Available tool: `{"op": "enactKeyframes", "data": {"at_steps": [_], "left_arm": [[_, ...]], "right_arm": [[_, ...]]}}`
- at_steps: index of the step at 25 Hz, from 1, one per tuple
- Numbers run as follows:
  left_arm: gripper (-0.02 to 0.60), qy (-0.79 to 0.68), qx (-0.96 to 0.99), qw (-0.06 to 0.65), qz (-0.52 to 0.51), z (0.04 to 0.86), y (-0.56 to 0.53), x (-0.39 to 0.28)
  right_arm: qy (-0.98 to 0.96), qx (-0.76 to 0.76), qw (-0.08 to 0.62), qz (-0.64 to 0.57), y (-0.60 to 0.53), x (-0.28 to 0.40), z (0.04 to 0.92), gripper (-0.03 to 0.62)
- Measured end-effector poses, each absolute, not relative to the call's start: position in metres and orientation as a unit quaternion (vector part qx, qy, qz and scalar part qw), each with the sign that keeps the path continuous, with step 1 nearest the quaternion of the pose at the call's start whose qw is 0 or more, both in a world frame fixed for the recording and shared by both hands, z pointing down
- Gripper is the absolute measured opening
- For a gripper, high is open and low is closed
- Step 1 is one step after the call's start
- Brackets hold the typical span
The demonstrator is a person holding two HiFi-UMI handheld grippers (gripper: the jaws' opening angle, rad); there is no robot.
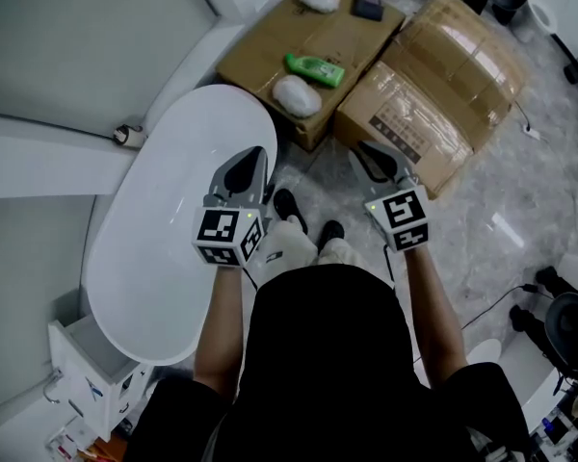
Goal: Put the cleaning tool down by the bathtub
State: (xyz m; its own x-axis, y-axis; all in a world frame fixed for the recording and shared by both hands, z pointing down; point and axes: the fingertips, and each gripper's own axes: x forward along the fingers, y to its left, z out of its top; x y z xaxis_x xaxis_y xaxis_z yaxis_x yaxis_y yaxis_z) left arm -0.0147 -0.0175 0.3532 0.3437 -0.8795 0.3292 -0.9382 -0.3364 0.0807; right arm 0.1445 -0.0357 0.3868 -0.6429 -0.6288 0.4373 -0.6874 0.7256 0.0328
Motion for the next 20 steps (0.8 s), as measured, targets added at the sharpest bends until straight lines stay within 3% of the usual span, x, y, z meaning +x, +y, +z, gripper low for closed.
{"op": "enactKeyframes", "data": {"at_steps": [20], "left_arm": [[-0.002, -0.558, 0.821, 0.103, 0.072, 0.311, -0.003, -0.017]], "right_arm": [[-0.919, 0.369, 0.135, 0.035, -0.024, 0.115, 0.311, 0.020]]}}
